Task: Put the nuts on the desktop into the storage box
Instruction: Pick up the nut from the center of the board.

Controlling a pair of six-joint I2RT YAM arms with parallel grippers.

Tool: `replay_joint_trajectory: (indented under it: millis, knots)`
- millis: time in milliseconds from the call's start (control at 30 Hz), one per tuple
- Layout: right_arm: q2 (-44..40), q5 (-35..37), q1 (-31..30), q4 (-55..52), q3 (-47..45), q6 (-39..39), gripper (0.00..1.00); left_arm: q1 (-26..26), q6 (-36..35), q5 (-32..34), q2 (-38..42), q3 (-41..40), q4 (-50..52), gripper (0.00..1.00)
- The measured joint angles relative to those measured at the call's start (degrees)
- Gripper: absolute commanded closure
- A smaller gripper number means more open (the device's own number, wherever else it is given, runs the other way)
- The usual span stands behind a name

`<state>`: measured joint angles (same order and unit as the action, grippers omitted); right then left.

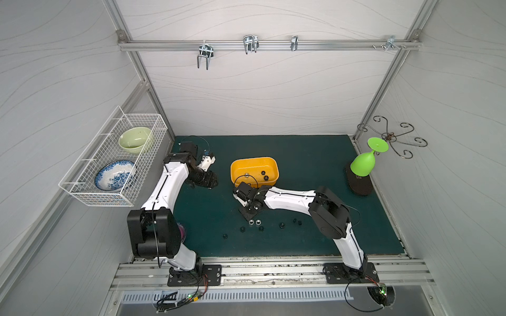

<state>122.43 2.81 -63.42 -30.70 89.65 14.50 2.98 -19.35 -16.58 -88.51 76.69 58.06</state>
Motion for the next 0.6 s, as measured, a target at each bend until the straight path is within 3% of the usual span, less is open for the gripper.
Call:
replay_joint_trajectory:
  millis: [600]
  knots:
    - [0.9,0.4,0.0,-0.7,1.6,-0.9,0.61,0.0,0.0,0.0,0.0,0.0,0.1,0.3]
